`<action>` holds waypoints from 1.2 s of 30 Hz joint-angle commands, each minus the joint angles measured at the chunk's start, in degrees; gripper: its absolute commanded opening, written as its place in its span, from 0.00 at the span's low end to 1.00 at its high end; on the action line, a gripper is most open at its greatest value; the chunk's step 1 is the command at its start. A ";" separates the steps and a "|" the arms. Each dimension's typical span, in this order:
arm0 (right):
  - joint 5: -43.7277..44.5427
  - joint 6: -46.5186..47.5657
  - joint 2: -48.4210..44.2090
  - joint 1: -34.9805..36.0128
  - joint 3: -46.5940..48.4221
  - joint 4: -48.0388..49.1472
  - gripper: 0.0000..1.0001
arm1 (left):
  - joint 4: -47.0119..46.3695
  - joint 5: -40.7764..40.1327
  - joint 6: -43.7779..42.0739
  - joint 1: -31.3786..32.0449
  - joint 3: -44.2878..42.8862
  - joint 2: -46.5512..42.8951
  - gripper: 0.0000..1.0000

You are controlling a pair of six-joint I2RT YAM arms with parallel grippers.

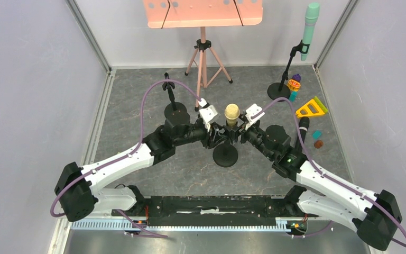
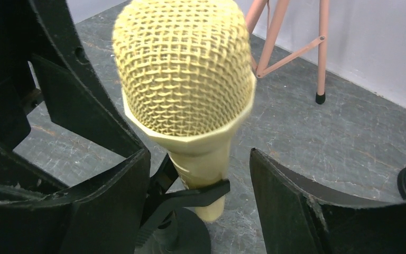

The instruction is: Remove the microphone from the stand

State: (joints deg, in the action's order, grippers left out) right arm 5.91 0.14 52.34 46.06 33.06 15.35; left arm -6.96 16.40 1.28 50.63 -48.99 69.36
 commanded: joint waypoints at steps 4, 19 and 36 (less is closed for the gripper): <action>0.43 -1.27 4.25 0.35 6.53 -10.62 0.72 | 0.17 1.00 3.14 0.43 -0.55 -0.70 0.70; 1.45 -4.03 3.09 0.32 9.57 -9.50 0.74 | -5.29 -1.37 7.33 1.02 0.58 -0.32 0.73; 1.26 -1.68 5.85 0.25 14.34 -7.75 0.73 | -8.11 -23.82 11.57 10.74 2.96 -0.41 0.76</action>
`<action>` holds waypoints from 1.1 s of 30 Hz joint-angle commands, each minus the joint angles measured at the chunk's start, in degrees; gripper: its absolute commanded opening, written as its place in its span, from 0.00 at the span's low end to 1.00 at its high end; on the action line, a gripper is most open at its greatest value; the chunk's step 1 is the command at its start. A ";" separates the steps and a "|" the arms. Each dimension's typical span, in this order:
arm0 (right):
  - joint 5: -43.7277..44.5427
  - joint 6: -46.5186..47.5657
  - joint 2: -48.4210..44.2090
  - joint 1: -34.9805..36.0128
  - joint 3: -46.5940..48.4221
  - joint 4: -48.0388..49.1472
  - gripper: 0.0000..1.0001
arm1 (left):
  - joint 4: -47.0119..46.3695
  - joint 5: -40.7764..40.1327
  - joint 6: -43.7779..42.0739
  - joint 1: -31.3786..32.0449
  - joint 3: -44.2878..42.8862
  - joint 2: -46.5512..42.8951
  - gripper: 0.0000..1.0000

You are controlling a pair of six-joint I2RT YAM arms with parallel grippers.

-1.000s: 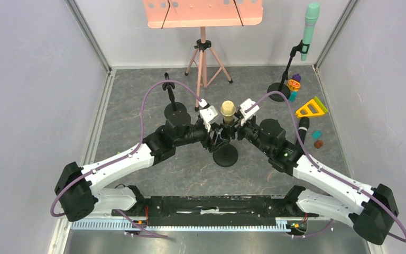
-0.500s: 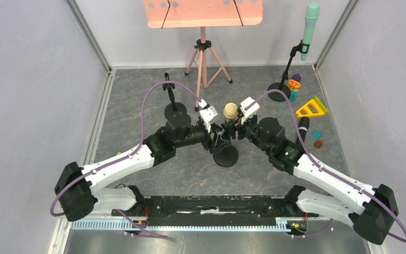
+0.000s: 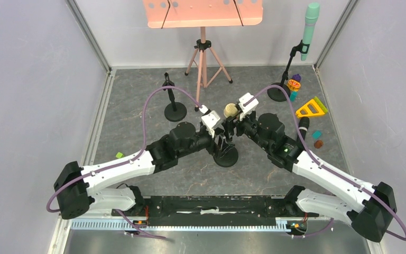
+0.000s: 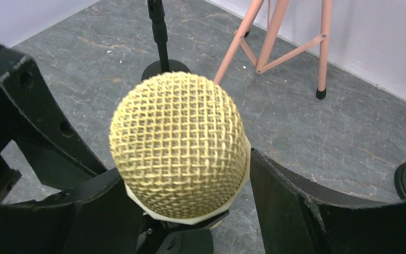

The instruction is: Remove the microphone from the stand

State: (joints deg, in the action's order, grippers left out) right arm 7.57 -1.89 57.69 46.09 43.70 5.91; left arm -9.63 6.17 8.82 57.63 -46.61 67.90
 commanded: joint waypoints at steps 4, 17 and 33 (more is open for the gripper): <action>0.70 -0.37 0.84 0.23 4.80 1.07 0.72 | -7.31 -22.89 3.68 7.40 -0.10 4.23 0.75; 0.12 1.38 0.56 0.23 3.49 1.17 0.54 | -8.44 -24.53 -3.20 7.98 0.89 5.23 0.36; 0.81 5.86 0.99 0.11 3.26 2.72 0.65 | -7.60 -9.61 -13.60 7.32 5.75 1.71 0.07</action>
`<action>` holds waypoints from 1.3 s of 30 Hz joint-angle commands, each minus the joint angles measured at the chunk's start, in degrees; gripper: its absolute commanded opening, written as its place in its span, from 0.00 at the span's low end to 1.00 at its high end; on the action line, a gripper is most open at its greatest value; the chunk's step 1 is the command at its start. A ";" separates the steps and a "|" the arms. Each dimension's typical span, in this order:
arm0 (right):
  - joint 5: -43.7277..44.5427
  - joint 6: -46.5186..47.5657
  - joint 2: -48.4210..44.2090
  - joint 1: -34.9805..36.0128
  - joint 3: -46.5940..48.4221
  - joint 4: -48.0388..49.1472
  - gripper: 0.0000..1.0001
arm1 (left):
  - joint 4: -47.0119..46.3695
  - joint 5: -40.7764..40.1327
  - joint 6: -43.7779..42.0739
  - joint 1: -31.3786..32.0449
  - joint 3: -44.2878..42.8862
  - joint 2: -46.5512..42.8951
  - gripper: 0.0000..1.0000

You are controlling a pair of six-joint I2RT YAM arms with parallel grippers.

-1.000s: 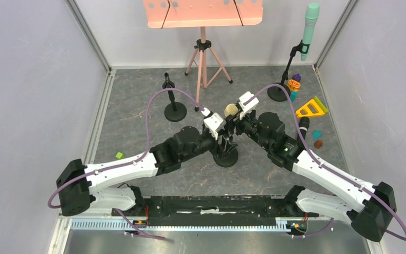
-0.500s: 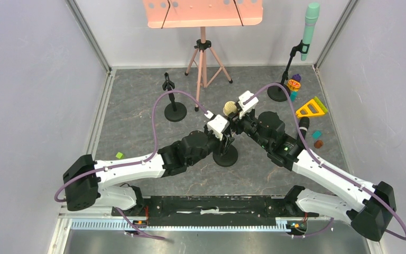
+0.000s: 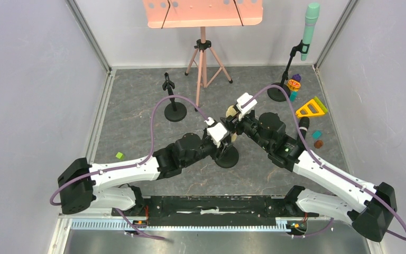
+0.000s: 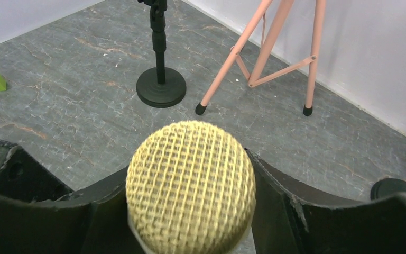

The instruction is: Remove the microphone from the stand

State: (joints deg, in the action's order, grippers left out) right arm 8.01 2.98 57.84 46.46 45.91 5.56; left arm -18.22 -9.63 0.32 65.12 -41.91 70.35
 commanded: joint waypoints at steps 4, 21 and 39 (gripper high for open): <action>-1.33 0.81 1.90 -0.37 1.81 3.23 0.53 | 1.40 6.12 -4.83 -1.21 0.59 -0.69 0.06; 17.06 2.23 0.49 -0.44 -0.09 5.01 0.25 | 4.47 4.58 -0.97 -2.54 -0.84 -0.06 0.02; 15.00 2.42 -1.89 -2.42 -3.99 11.07 0.14 | 5.74 3.66 -0.89 -2.55 -0.50 -0.52 0.02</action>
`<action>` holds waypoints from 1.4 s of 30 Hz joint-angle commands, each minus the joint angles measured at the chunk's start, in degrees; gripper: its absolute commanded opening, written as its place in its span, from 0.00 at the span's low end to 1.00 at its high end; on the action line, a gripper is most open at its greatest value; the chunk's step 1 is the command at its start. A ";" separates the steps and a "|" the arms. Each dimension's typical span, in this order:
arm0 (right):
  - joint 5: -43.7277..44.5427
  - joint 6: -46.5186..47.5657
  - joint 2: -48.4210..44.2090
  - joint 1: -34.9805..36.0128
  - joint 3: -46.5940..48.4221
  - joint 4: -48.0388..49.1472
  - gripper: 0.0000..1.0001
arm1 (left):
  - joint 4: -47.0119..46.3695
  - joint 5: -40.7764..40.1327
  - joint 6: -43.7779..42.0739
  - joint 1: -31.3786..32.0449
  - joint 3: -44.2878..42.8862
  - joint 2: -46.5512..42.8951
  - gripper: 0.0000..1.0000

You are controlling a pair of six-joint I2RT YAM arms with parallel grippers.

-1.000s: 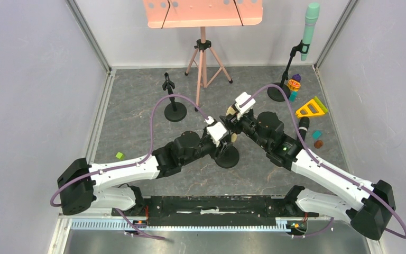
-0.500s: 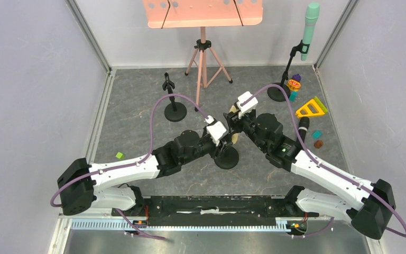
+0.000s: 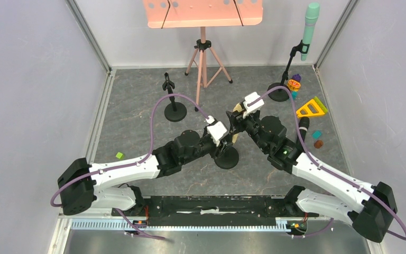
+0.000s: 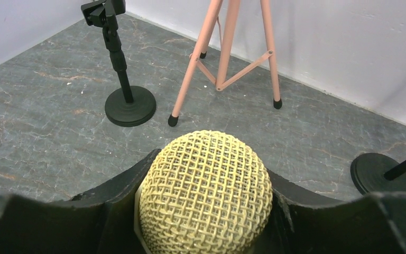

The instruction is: Remove the microphone from the stand

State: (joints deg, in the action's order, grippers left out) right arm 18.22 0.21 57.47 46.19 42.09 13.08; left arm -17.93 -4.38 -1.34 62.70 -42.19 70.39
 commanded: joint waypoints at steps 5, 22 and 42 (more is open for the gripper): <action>3.40 8.00 -3.27 -2.18 -2.35 8.65 0.10 | 5.63 -1.58 0.73 -0.14 -0.25 -0.60 0.02; -6.74 3.40 -4.47 -2.16 -5.21 8.78 0.07 | 4.85 -2.03 3.89 -0.13 -4.48 1.91 0.42; -7.38 11.91 -7.01 -2.96 -6.99 15.09 0.00 | 10.09 -8.50 7.14 -0.38 -3.15 0.80 0.02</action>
State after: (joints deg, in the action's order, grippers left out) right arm 12.08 9.96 53.82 45.15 35.31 23.09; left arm -13.63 -6.94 1.93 63.22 -45.93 72.12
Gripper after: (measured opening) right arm 0.570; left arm 0.481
